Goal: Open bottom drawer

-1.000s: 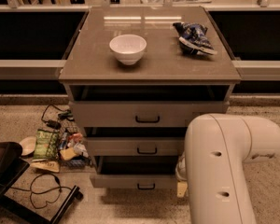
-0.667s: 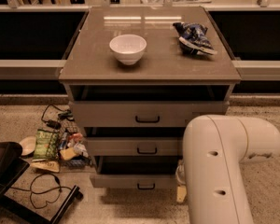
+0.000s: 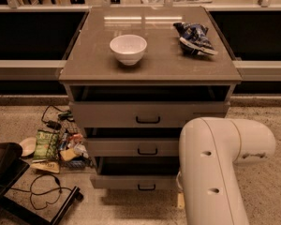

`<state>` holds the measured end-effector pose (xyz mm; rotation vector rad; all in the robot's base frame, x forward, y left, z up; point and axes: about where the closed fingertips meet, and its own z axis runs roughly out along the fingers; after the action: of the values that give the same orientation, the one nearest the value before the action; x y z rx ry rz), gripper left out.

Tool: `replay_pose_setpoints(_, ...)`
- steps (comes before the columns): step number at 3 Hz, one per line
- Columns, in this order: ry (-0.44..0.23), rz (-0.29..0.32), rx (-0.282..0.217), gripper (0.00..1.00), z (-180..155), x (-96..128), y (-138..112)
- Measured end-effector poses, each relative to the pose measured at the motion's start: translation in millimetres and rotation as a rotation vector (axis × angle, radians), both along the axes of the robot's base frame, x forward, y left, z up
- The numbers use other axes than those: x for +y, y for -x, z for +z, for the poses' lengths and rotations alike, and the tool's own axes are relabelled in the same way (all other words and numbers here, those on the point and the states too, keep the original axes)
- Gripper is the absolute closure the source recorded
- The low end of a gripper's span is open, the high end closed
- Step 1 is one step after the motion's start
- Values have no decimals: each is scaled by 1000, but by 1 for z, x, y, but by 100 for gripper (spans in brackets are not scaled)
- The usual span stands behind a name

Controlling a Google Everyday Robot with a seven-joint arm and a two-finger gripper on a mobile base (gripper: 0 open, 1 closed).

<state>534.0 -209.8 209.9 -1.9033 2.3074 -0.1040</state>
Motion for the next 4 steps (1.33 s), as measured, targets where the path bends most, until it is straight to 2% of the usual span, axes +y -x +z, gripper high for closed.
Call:
replay_pose_setpoints(1,-13,9,3,0,-3,4,1)
replay_pose_setpoints(2,-60,76,16,0,-27,35,1)
replay_pose_setpoints(3,-51,81,29,0,-32,36,4)
replay_pose_setpoints(4,-28,78,53,25,-42,34,9)
